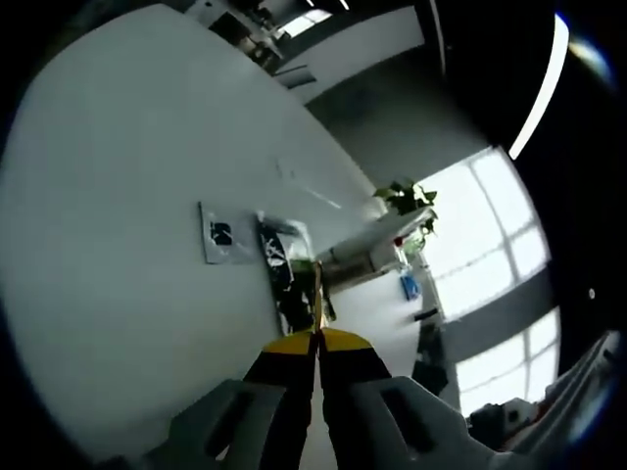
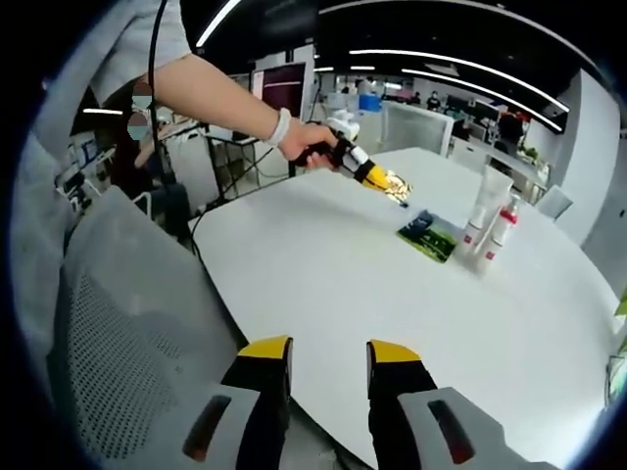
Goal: Arrange the skincare products in the storage area until every visible bottle or jar stands upright without overlapping.
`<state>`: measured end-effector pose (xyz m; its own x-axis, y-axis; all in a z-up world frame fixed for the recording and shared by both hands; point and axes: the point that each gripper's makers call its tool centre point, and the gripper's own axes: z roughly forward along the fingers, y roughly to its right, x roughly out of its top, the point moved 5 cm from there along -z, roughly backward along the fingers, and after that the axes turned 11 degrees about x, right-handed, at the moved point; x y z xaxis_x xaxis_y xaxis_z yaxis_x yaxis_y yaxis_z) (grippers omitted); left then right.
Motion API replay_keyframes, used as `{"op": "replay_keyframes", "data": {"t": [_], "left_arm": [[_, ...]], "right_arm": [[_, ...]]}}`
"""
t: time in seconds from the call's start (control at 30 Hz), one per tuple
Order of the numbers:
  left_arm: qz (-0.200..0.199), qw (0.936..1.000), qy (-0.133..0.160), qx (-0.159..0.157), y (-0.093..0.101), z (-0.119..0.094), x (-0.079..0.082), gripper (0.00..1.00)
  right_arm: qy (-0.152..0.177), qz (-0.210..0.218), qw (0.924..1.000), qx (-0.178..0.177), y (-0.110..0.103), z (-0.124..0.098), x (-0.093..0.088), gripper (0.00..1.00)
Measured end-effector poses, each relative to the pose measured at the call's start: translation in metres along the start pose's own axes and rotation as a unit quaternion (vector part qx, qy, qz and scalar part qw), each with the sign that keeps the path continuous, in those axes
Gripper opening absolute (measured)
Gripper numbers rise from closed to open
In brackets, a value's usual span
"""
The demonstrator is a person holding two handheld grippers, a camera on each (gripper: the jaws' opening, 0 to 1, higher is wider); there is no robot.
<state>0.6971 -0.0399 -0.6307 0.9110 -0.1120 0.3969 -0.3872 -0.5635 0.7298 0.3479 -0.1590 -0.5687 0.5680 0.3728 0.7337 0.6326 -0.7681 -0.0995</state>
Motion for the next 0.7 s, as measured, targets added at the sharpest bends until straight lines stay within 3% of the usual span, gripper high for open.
{"op": "replay_keyframes", "data": {"t": [0.7], "left_arm": [[-0.02, 0.9995, -0.022, -0.005, -0.02, 0.024, -0.009, 0.0]], "right_arm": [[-0.015, 0.014, 0.9998, 0.003, 0.001, 0.003, -0.005, 0.24]]}}
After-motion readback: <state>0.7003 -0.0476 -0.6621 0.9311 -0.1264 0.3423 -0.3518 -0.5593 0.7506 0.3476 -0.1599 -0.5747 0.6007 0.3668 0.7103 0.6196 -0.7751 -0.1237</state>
